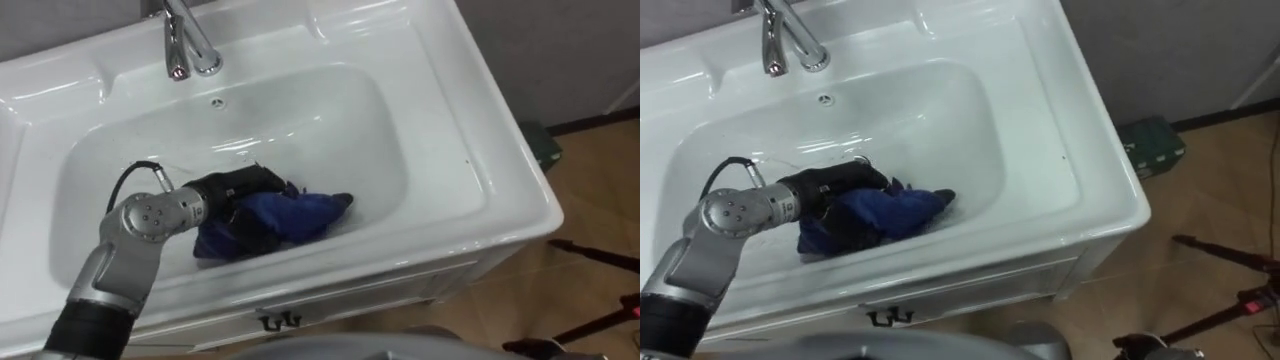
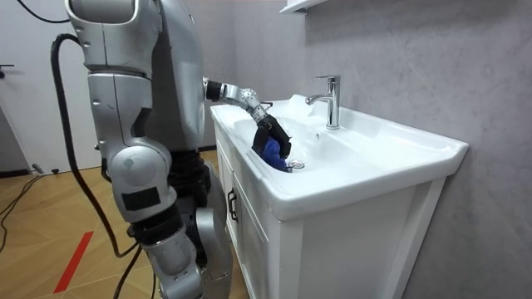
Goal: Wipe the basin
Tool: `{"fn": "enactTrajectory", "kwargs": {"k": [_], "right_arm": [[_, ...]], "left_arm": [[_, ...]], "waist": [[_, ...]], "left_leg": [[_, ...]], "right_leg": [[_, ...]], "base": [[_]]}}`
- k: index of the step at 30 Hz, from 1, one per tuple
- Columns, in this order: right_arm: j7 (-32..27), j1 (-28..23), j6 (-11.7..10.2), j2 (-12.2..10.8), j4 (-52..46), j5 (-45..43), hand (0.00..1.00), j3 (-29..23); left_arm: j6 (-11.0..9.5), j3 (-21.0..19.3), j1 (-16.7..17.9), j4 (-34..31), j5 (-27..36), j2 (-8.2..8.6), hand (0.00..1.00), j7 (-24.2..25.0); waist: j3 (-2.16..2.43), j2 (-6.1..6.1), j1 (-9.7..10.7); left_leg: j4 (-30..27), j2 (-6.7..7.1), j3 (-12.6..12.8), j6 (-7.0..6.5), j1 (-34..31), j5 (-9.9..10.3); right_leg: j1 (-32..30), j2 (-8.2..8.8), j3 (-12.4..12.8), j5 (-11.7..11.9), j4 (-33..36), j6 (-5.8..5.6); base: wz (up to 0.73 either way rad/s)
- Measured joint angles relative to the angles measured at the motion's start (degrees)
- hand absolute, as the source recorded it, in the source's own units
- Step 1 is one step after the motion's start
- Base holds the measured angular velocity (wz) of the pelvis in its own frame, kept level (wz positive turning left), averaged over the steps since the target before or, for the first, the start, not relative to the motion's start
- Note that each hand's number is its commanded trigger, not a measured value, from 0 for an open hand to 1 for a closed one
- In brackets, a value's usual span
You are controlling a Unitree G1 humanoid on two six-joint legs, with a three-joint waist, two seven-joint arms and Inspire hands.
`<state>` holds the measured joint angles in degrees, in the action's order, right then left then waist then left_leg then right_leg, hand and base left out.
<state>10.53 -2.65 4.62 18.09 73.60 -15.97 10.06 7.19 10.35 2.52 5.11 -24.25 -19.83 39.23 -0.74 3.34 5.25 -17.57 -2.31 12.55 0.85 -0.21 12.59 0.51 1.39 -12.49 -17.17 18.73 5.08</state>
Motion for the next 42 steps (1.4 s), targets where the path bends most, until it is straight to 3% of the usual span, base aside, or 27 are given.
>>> {"fn": "enactTrajectory", "kwargs": {"k": [4, 7, 17, 25, 34, 39, 42], "right_arm": [[-0.37, -0.51, 0.01, -0.88, 0.18, -0.05, 0.0, 0.02], [-1.28, -0.38, 0.05, -2.12, 0.21, -0.05, 0.0, 0.0], [-1.82, -0.12, 0.21, -2.77, -0.14, -0.41, 0.0, 0.03], [-1.41, 0.83, 0.27, -3.82, -0.05, -0.74, 0.0, 2.18], [-0.32, -0.14, 0.25, -4.9, 0.02, -2.71, 0.0, 2.04], [-0.33, -0.45, 0.66, -5.33, 1.37, -2.63, 0.0, 0.48], [-0.33, -0.46, 2.16, -5.51, 1.38, -2.39, 0.0, -0.17]], "left_arm": [[-0.34, 0.15, 0.1, -0.01, 0.14, 1.75, 1.0, -1.27], [-0.88, 0.85, 0.1, 0.01, 2.34, 2.77, 1.0, -2.82], [-1.43, 4.41, -0.28, 0.86, 2.77, 5.62, 1.0, -8.76], [-1.42, 8.96, -5.07, 1.37, 3.42, 7.59, 1.0, -10.41], [-1.44, 9.73, -5.5, 1.63, 2.99, 7.92, 1.0, -11.5], [-3.09, 10.44, -5.13, 2.43, -3.78, 8.56, 1.0, -14.45], [-2.98, 10.67, -4.96, 3.32, -6.64, 8.63, 1.0, -16.98]], "waist": [[0.17, -1.17, 0.19], [0.05, -1.87, 1.11], [0.02, -1.93, 2.99], [0.0, -1.88, 3.91], [-0.22, -2.15, 4.41], [-0.39, -2.29, 4.73], [-0.4, -2.32, 4.93]], "left_leg": [[0.04, -0.04, 0.84, 0.0, 0.16, 0.0], [-0.02, -0.05, 1.05, -0.01, -0.02, 0.01], [-0.24, 0.01, 1.52, -0.07, -0.31, 0.05], [-0.02, -0.04, 3.18, -0.07, 0.0, 0.04], [0.38, 0.11, 3.19, -0.08, 0.22, 0.04], [1.55, 0.3, 3.51, -0.09, 1.91, 0.03], [2.12, 0.2, 4.37, -0.1, 2.32, 0.02]], "right_leg": [[-0.1, -0.01, 0.63, 0.03, -0.01, -0.05], [-0.34, 0.0, 0.98, 0.1, 0.01, -0.17], [-0.57, 0.1, 1.2, 0.51, -0.33, -0.65], [-0.64, 0.28, 1.35, 0.64, -0.18, -0.86], [-0.17, 0.34, 1.35, 0.88, -0.99, -1.17], [1.48, 0.26, 1.35, 1.0, -2.0, -1.39], [1.44, 0.14, 1.63, 1.0, -1.95, -1.4]], "base": [[-0.07], [-0.05], [-0.01], [0.0], [0.01], [0.0], [-0.04]]}}
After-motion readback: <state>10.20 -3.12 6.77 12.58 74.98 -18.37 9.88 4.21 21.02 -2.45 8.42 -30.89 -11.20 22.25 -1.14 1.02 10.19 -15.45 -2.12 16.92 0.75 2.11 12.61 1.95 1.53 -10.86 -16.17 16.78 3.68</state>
